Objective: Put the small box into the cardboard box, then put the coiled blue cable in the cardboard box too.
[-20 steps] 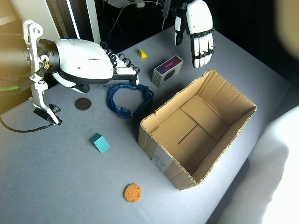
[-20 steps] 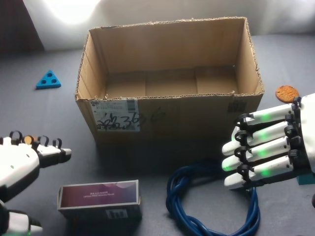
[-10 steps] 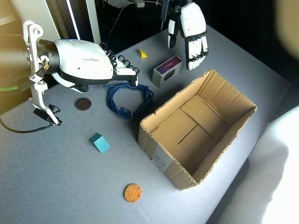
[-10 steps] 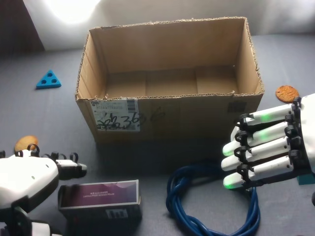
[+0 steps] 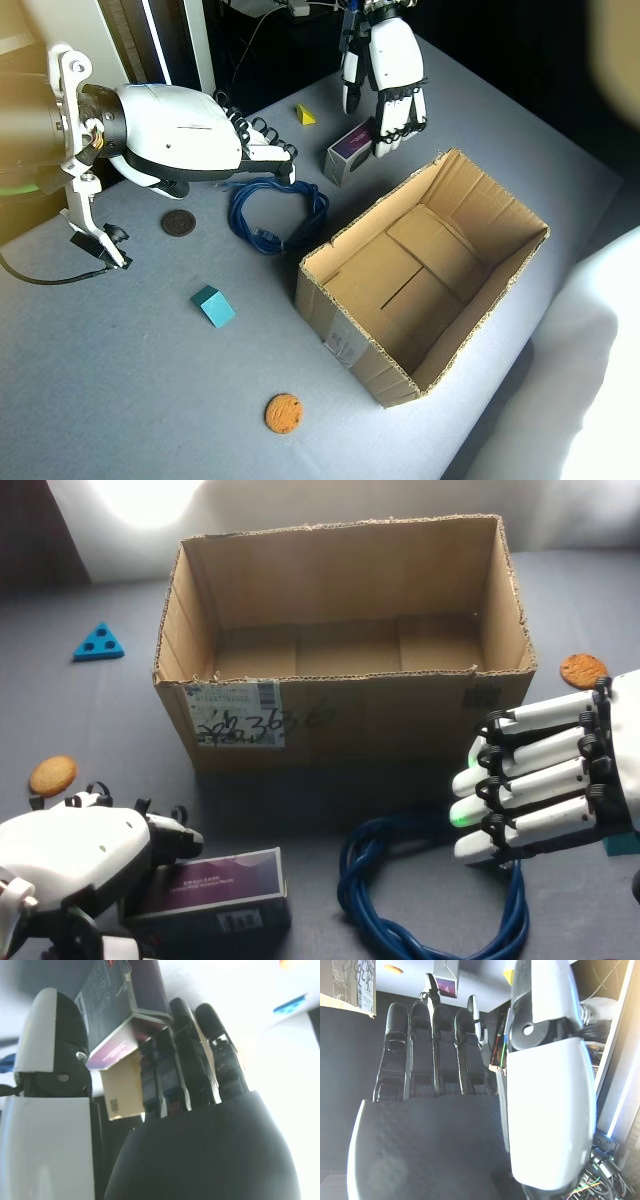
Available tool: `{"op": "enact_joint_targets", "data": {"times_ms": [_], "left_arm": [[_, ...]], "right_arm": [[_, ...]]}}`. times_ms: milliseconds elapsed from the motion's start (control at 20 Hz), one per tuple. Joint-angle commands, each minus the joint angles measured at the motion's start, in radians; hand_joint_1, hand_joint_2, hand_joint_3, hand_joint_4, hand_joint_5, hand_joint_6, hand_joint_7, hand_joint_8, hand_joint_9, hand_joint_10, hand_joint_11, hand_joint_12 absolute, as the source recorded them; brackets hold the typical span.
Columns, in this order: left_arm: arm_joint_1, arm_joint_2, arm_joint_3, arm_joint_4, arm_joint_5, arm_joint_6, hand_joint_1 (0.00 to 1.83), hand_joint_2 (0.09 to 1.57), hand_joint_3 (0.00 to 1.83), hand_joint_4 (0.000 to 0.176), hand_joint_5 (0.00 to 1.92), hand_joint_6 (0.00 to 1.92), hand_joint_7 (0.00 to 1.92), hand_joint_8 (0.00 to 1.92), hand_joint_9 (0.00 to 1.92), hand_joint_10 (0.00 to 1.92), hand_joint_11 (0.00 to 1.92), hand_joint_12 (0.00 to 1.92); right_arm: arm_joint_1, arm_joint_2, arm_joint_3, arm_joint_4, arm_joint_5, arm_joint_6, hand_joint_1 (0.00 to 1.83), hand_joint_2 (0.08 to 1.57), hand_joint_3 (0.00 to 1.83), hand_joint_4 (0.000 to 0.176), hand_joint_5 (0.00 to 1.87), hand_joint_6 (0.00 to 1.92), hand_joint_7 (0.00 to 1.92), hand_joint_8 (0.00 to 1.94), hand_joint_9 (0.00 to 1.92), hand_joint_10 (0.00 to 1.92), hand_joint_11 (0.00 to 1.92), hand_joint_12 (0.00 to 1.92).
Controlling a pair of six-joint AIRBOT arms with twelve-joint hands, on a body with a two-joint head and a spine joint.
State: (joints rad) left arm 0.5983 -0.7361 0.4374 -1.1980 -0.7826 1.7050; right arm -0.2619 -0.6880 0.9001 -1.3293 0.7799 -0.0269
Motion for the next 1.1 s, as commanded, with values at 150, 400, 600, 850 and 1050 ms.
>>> {"op": "enact_joint_targets", "data": {"times_ms": [150, 400, 600, 850, 1050], "left_arm": [[-0.008, -0.011, 0.000, 0.029, -0.072, 0.001, 1.24, 1.02, 0.00, 0.000, 0.46, 0.00, 0.55, 0.00, 0.51, 0.04, 0.00, 1.08], [-0.008, -0.035, -0.005, 0.018, -0.076, 0.001, 1.24, 1.05, 0.01, 0.000, 0.45, 0.00, 0.53, 0.00, 0.50, 0.03, 0.00, 1.04], [-0.008, -0.058, -0.005, 0.013, -0.090, 0.001, 1.25, 1.02, 0.00, 0.000, 0.45, 0.00, 0.55, 0.01, 0.52, 0.04, 0.00, 1.08], [-0.008, -0.099, -0.003, 0.000, -0.103, 0.001, 1.26, 1.03, 0.00, 0.000, 0.43, 0.00, 0.56, 0.01, 0.53, 0.04, 0.00, 1.10], [-0.005, -0.118, 0.002, -0.006, -0.110, 0.001, 1.23, 1.06, 0.01, 0.000, 0.44, 0.00, 0.55, 0.00, 0.53, 0.04, 0.00, 1.08]], "right_arm": [[0.004, 0.009, -0.004, 0.059, 0.059, -0.001, 1.22, 0.91, 0.00, 0.000, 0.35, 0.00, 0.31, 0.00, 0.29, 0.00, 0.00, 0.89], [0.004, 0.009, -0.004, 0.059, 0.062, -0.001, 1.21, 0.93, 0.01, 0.000, 0.34, 0.00, 0.30, 0.00, 0.29, 0.00, 0.00, 0.91], [0.002, 0.009, -0.004, 0.059, 0.065, -0.001, 1.16, 0.96, 0.01, 0.000, 0.31, 0.00, 0.28, 0.00, 0.27, 0.00, 0.00, 0.84], [0.000, 0.009, -0.005, 0.059, 0.068, -0.001, 1.21, 0.93, 0.00, 0.000, 0.33, 0.00, 0.29, 0.00, 0.28, 0.00, 0.00, 0.91], [-0.002, 0.009, -0.006, 0.059, 0.069, -0.001, 1.24, 0.93, 0.00, 0.000, 0.34, 0.00, 0.28, 0.00, 0.27, 0.01, 0.00, 0.86]]}}
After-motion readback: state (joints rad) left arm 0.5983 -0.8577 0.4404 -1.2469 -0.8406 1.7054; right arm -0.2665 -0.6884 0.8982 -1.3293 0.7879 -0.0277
